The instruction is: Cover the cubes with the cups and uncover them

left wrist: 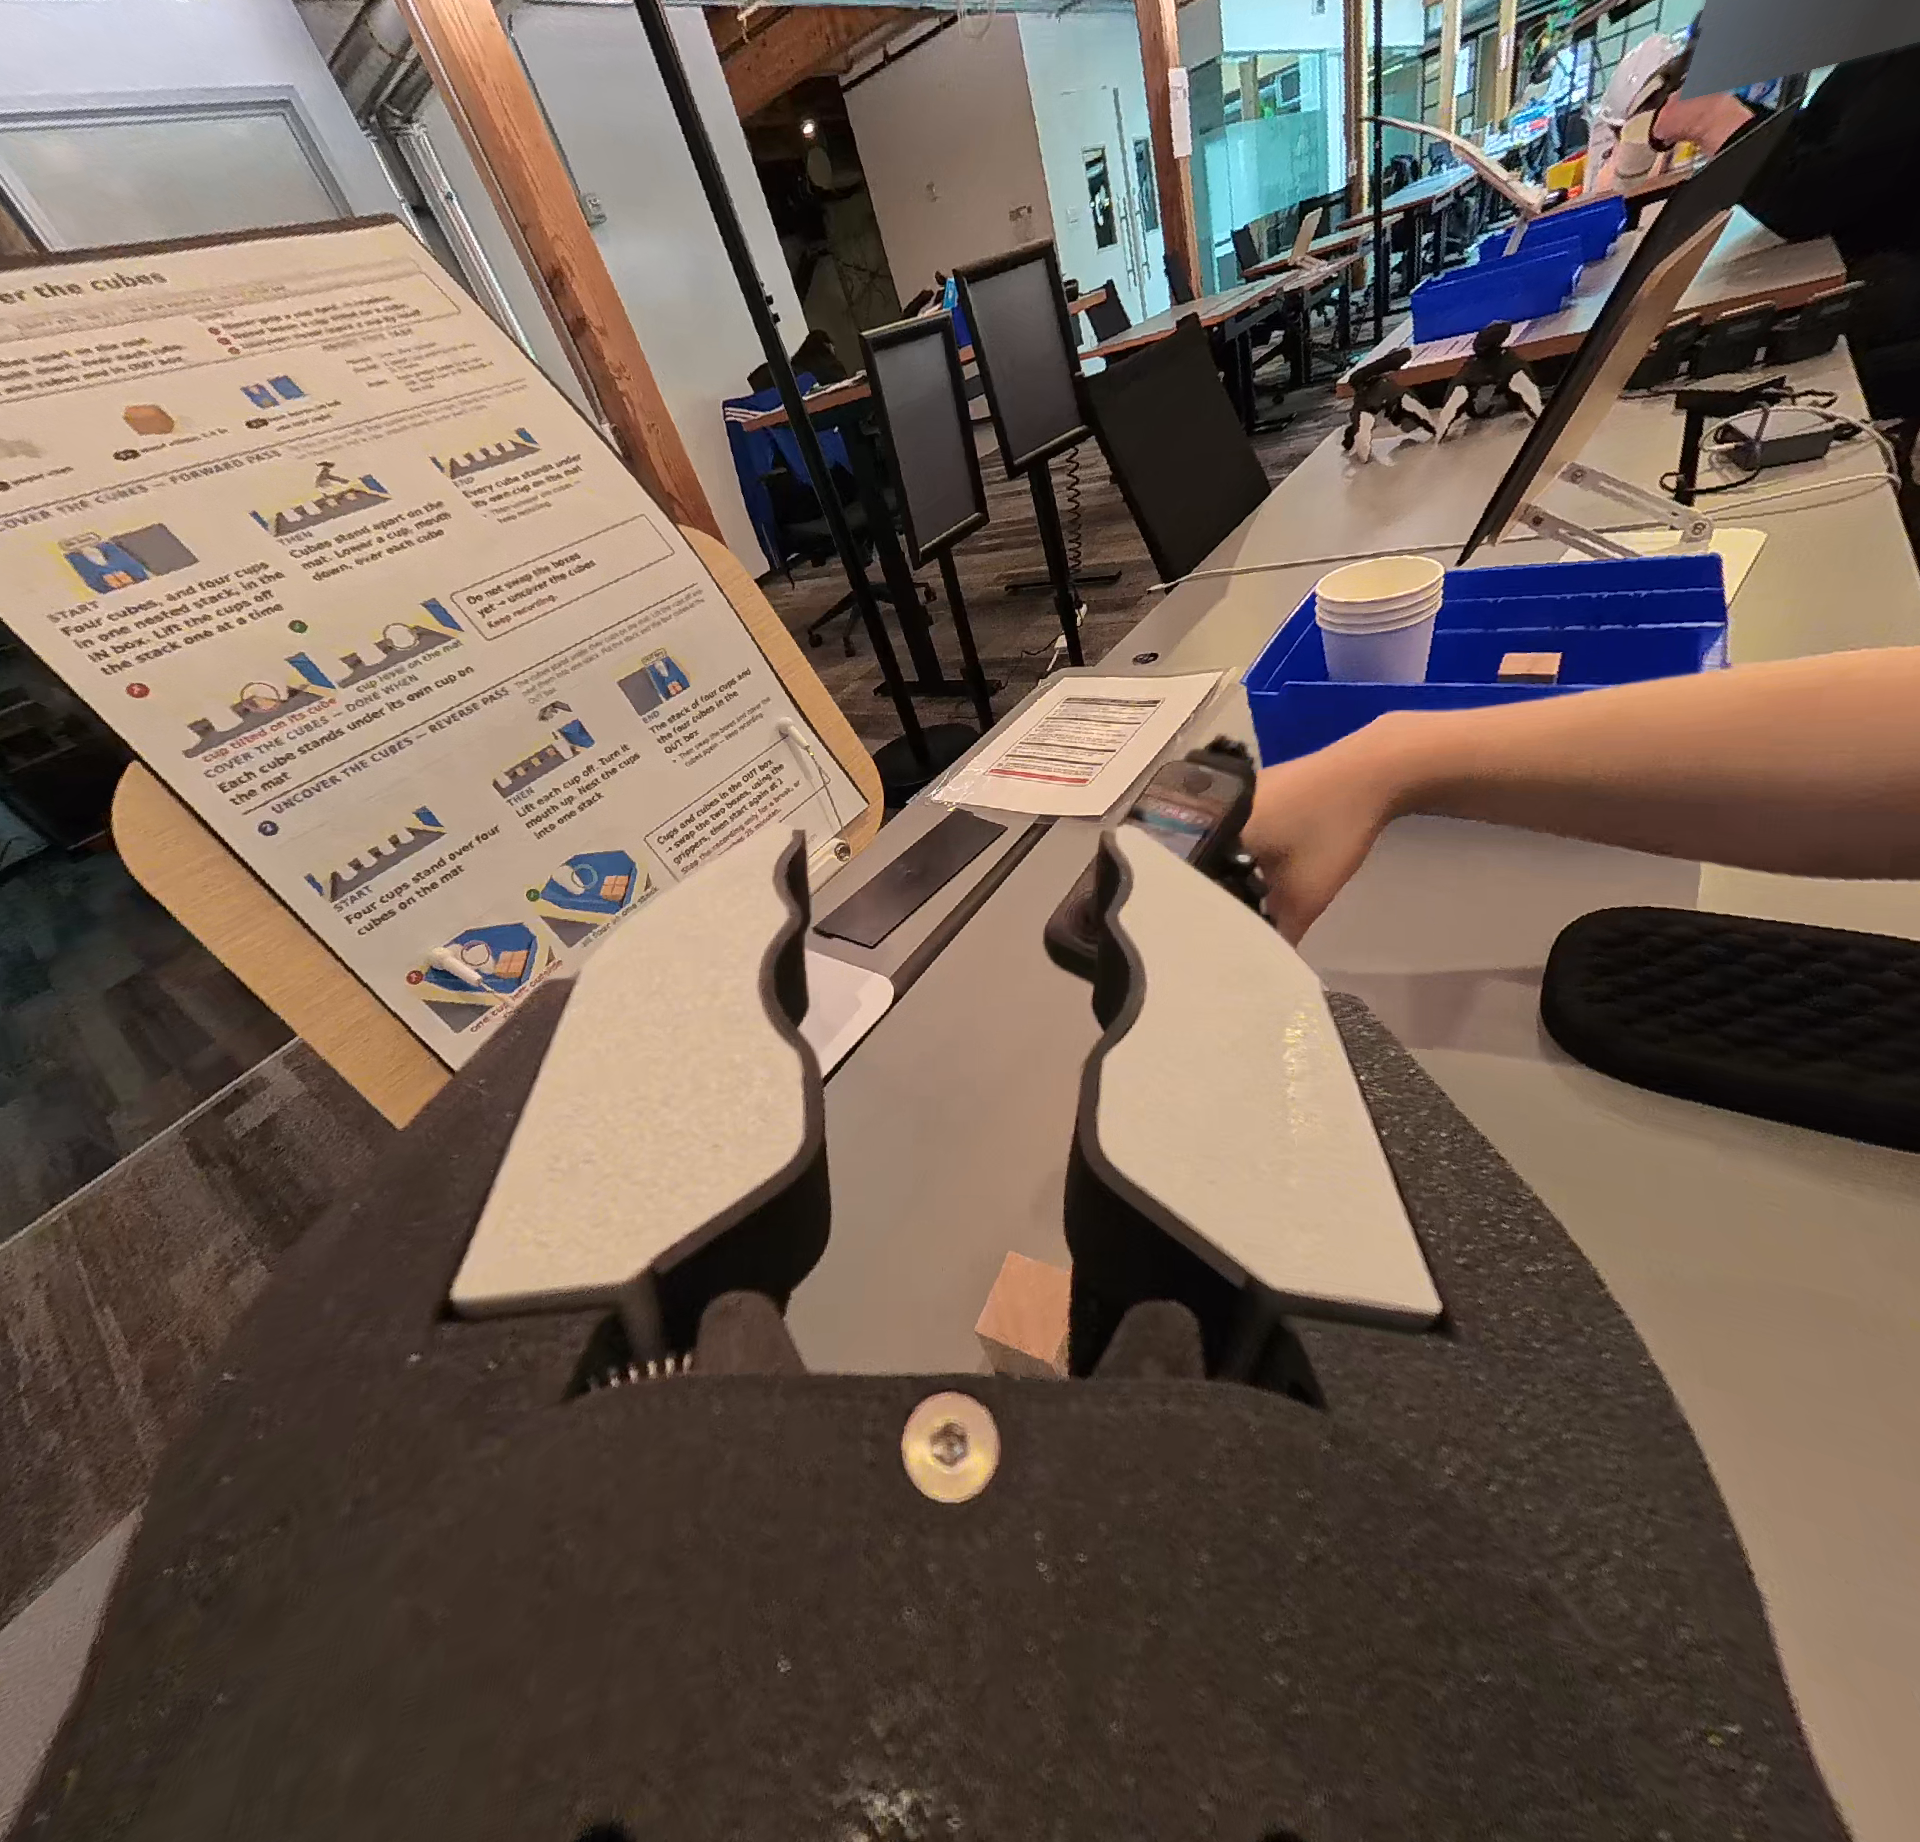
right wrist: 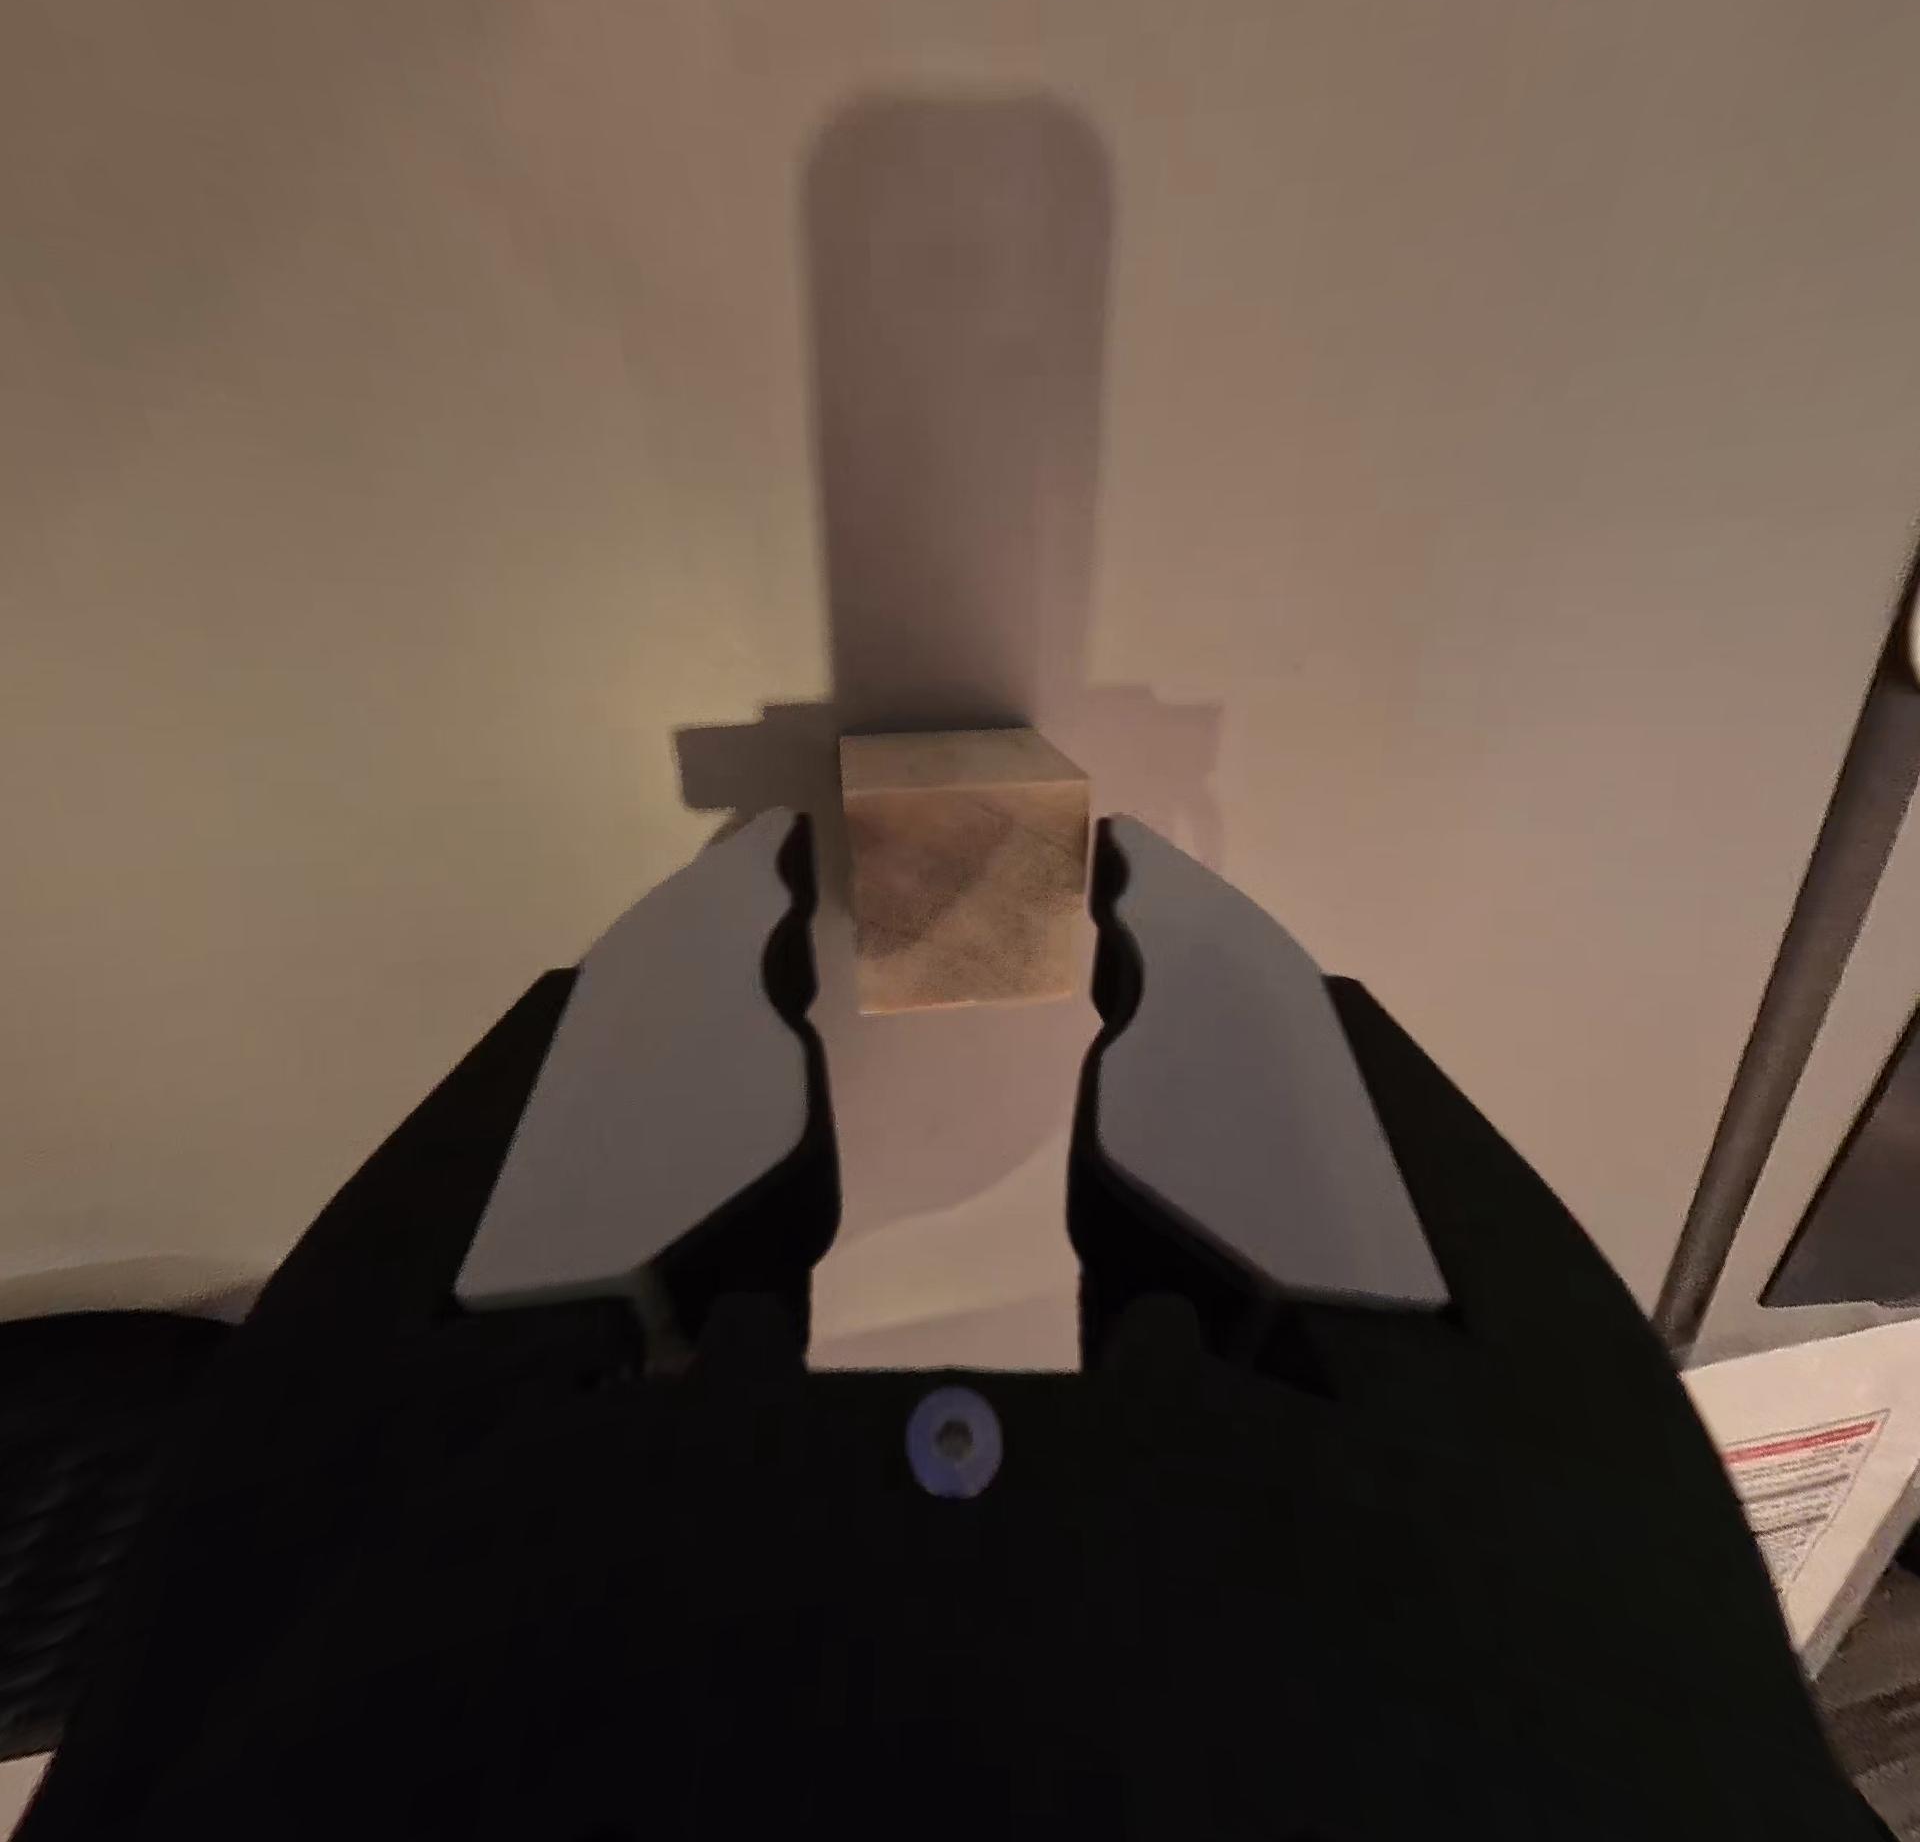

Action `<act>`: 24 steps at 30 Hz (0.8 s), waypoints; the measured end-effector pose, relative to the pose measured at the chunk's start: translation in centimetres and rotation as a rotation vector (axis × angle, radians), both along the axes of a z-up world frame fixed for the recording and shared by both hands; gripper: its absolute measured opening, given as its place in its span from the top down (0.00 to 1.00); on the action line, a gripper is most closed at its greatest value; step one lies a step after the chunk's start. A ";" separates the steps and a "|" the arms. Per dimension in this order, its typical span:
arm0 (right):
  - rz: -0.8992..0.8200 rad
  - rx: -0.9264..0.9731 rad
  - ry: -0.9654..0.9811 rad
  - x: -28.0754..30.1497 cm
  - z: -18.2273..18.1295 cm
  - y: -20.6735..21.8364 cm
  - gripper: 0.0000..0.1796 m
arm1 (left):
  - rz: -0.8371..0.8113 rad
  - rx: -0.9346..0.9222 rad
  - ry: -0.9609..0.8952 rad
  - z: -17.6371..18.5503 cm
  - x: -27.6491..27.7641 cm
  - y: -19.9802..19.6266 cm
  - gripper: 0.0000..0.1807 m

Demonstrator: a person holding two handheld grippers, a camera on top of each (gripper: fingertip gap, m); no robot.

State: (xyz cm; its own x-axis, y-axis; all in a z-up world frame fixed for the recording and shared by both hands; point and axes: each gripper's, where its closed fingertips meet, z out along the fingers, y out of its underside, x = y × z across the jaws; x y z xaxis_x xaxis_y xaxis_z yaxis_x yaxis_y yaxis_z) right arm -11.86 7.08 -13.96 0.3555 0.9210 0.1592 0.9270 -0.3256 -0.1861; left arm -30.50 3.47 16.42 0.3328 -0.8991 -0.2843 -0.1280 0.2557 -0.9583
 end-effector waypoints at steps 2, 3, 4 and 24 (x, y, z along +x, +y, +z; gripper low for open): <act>-0.011 0.004 0.008 0.1 -0.1 0.1 0.74 | -0.003 0.003 -0.001 0.1 0.0 -0.1 0.71; -0.024 -0.003 0.013 0.2 -0.1 0.0 0.75 | -0.003 0.006 0.000 0.1 0.0 -0.2 0.71; -0.037 -0.001 0.020 0.2 0.0 -0.1 0.75 | -0.003 0.007 0.001 0.0 0.1 -0.2 0.71; -1.262 0.219 0.183 32.3 13.8 -19.2 0.75 | -0.018 0.031 0.052 -0.5 1.8 -1.4 0.72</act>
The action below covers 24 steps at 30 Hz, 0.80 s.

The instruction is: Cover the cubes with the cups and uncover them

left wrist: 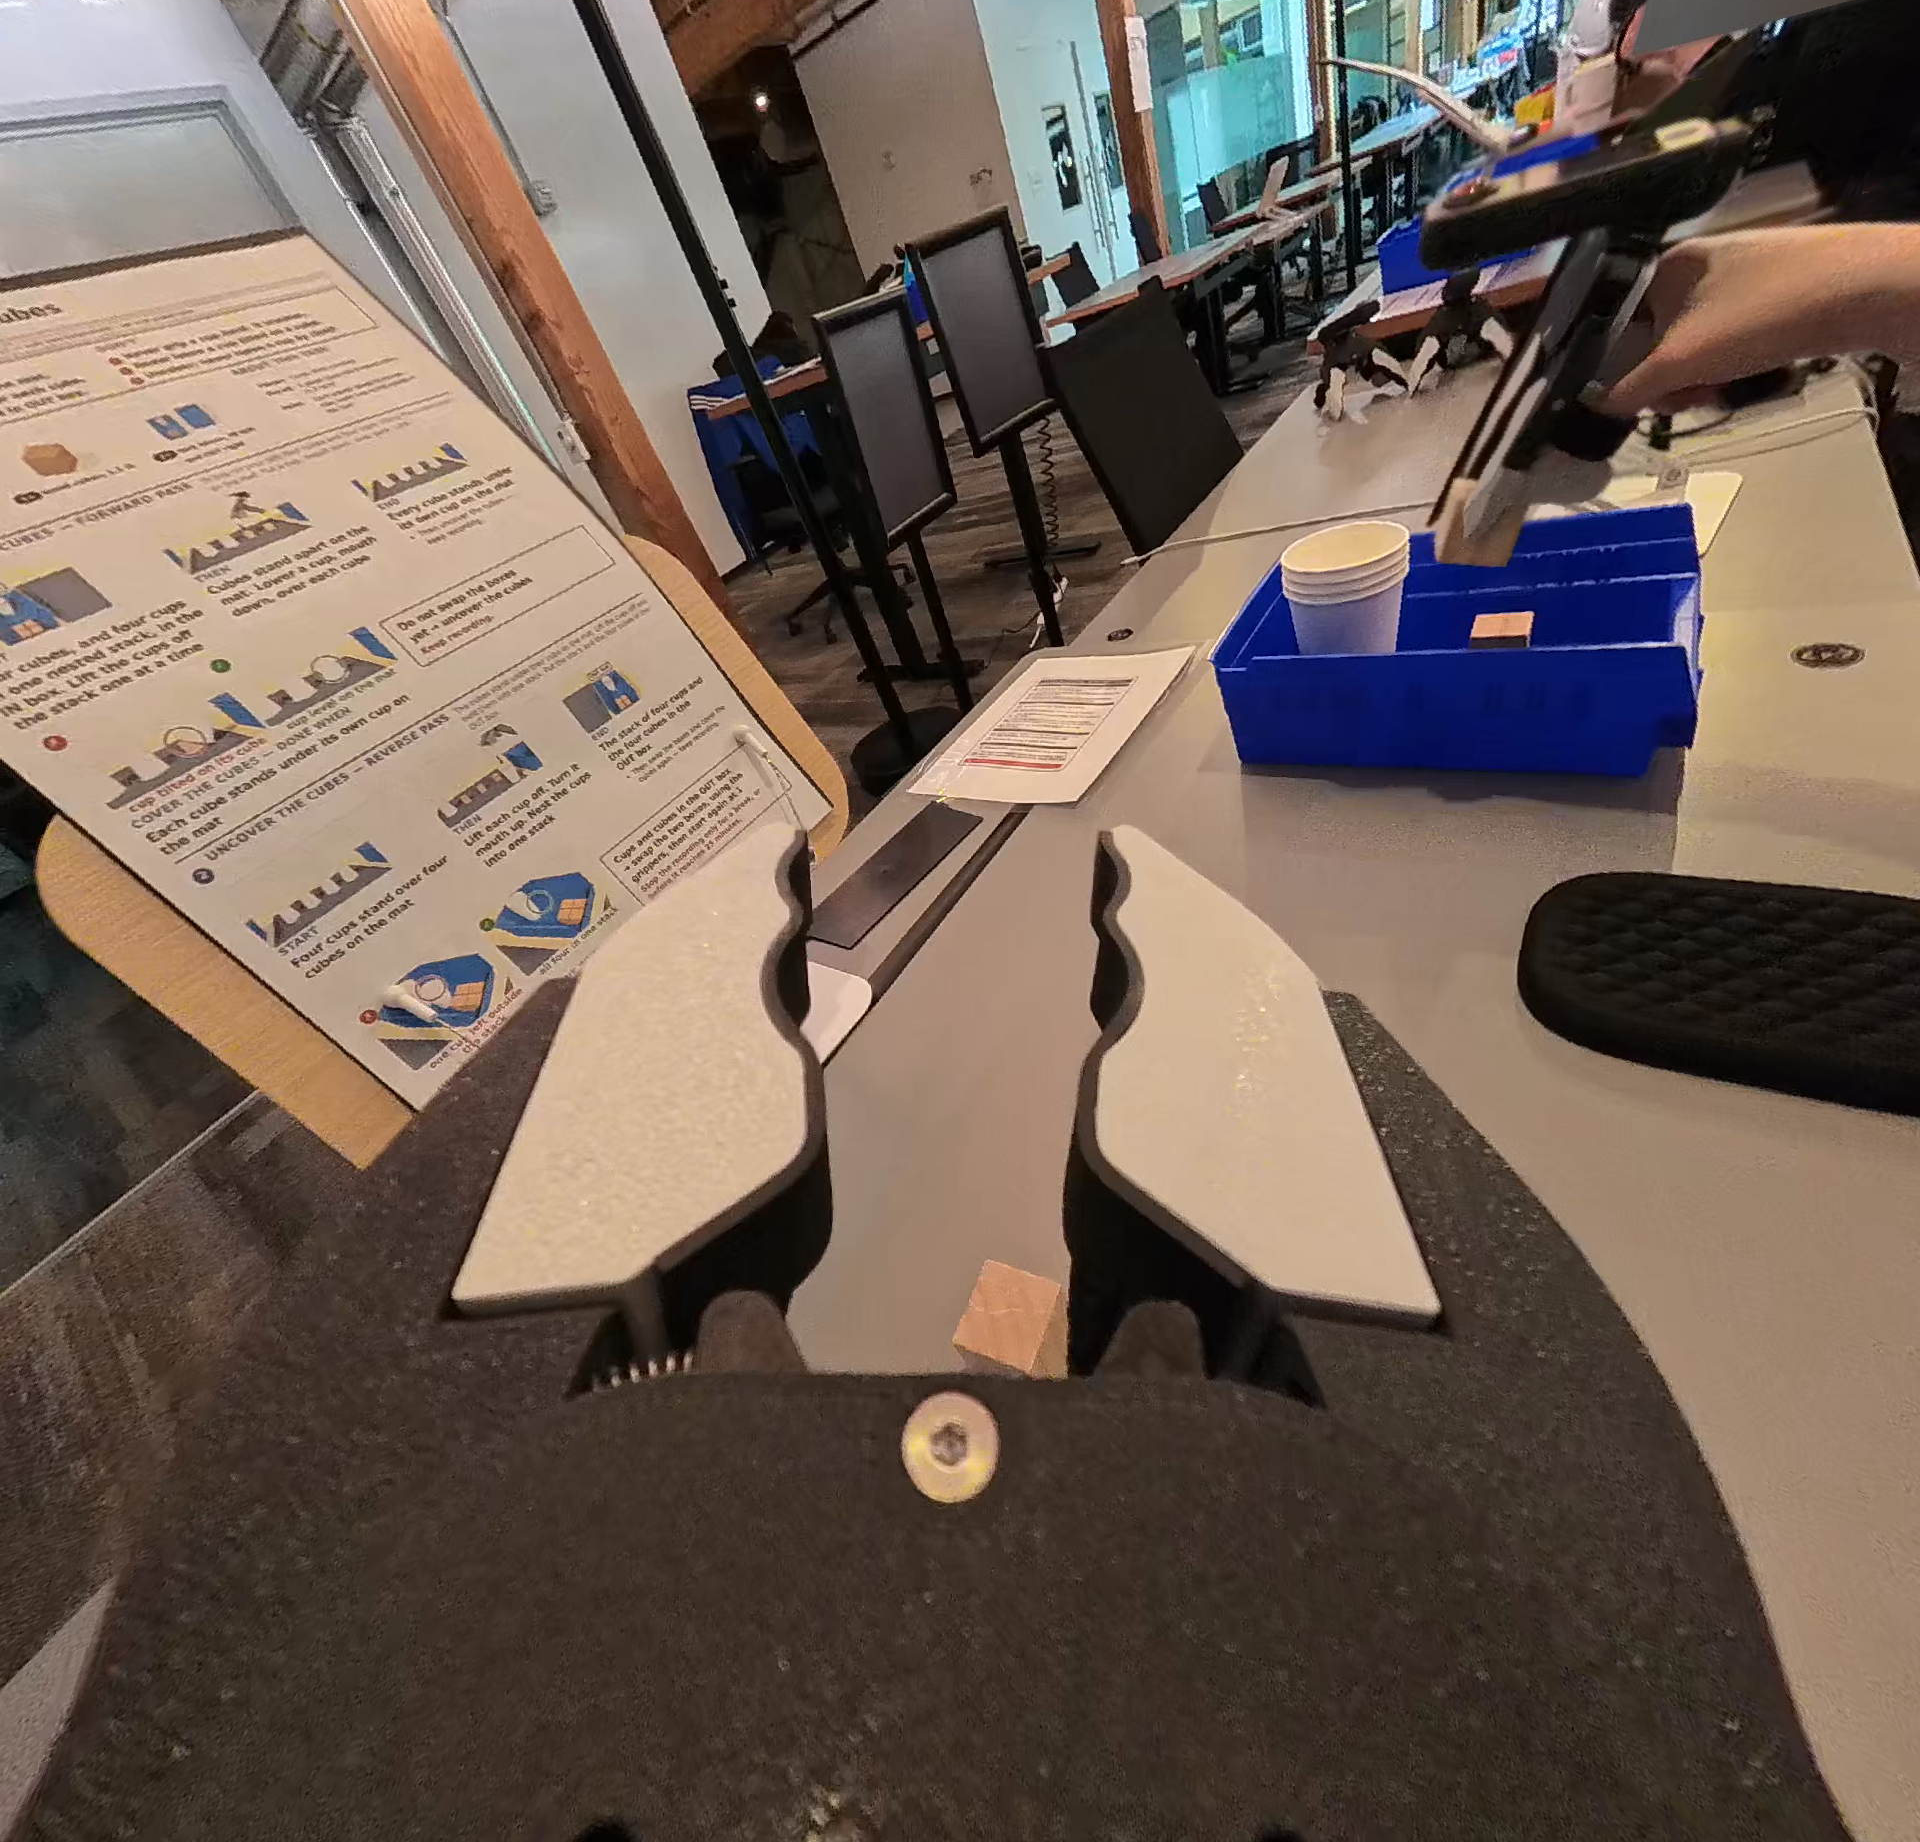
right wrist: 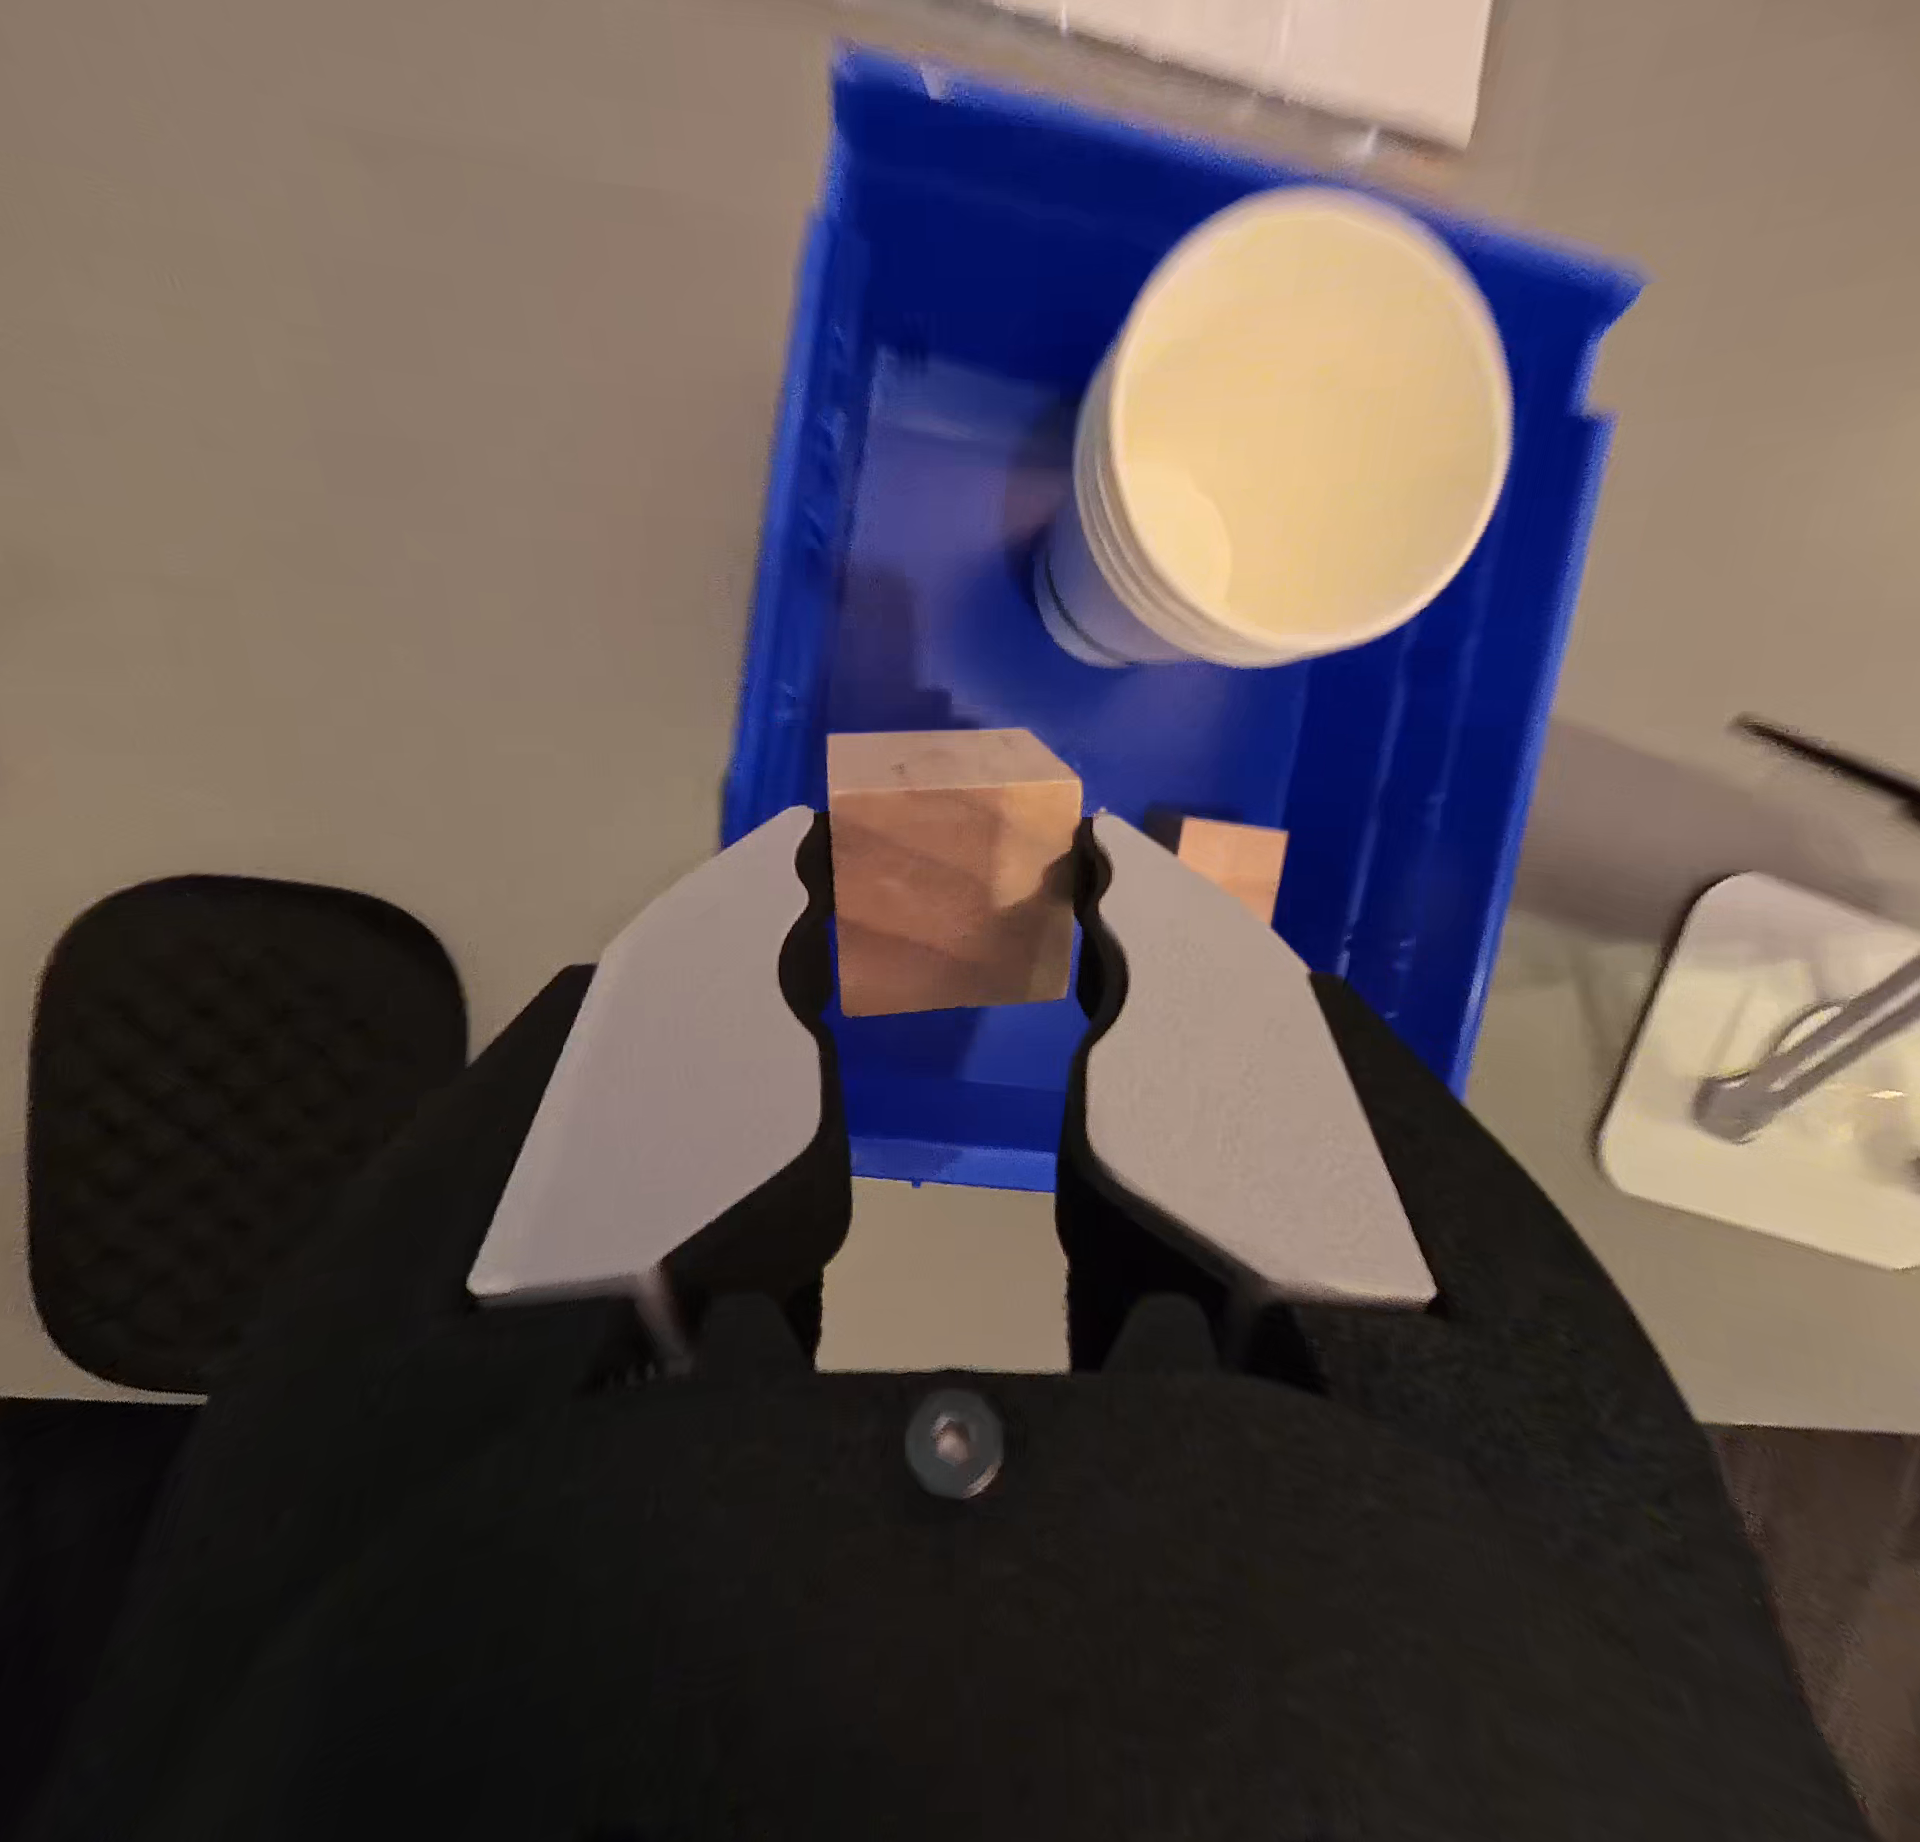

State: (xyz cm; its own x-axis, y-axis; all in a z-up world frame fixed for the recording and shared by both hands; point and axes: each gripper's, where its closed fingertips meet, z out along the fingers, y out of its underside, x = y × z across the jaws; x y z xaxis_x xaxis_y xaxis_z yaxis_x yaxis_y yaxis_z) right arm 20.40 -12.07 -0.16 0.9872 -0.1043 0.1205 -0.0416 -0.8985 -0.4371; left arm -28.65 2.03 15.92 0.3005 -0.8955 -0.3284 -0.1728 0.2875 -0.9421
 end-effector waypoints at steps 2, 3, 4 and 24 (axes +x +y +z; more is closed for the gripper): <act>-0.039 -0.053 0.047 1.6 -3.6 -0.7 0.75 | 0.008 0.005 0.016 -0.3 0.2 0.0 0.72; -0.055 -0.078 0.068 2.1 -5.3 -0.9 0.75 | 0.010 0.005 0.020 -0.3 0.2 0.0 0.72; -0.067 -0.102 0.082 2.6 -6.9 -1.0 0.75 | 0.009 0.003 0.021 -0.4 0.2 0.0 0.72; -0.157 -0.302 0.010 4.9 -14.0 -1.1 0.75 | 0.012 0.004 0.027 -0.5 0.2 0.3 0.72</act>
